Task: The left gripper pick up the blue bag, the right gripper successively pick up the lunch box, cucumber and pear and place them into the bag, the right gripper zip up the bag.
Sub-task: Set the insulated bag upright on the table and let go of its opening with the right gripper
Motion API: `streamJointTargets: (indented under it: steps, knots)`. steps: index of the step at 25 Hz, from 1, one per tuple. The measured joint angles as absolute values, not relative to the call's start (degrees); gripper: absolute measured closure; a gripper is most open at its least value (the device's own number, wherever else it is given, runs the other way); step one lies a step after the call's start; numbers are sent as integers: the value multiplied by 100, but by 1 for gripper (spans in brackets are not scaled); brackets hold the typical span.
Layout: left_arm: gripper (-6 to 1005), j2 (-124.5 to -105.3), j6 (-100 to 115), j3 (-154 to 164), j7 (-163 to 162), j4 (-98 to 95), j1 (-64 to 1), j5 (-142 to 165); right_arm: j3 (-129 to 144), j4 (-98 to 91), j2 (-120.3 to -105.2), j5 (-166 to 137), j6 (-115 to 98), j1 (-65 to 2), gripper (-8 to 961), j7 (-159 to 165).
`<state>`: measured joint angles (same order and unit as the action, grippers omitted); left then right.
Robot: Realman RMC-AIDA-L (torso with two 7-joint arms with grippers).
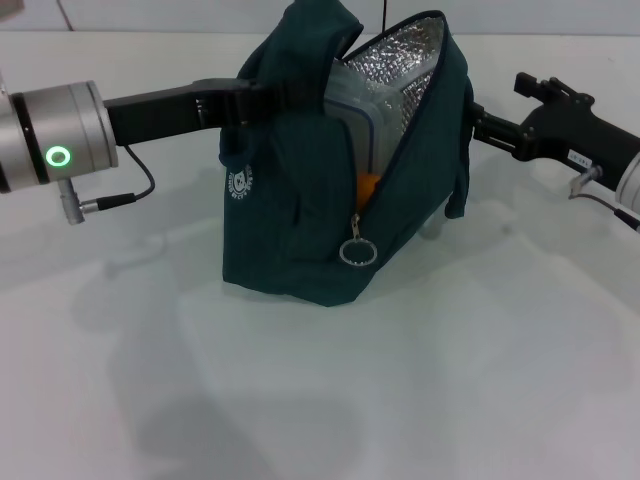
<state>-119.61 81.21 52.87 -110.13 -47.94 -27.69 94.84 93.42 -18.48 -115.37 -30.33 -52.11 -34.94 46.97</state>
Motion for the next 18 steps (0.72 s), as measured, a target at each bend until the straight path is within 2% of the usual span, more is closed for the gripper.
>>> streamJointTargets:
  steps: [7,12,18]
  knots:
    - [924,-11962,8120,5299,-11015,-4790,-2769,9483,9349,-1843,-11554,-3040,-5062,-3645,99,4693]
    - [924,-11962,8110,5304,-11013,-4790,-2769,9483,9362,-1848,-11569,-3042,-5030,-3661,227,4548]
    - [923,-11962,8091,5308,-11004,-4790,-2768,9483,9371,-1849,-11584,-3042,-5021,-3703,466,4412]
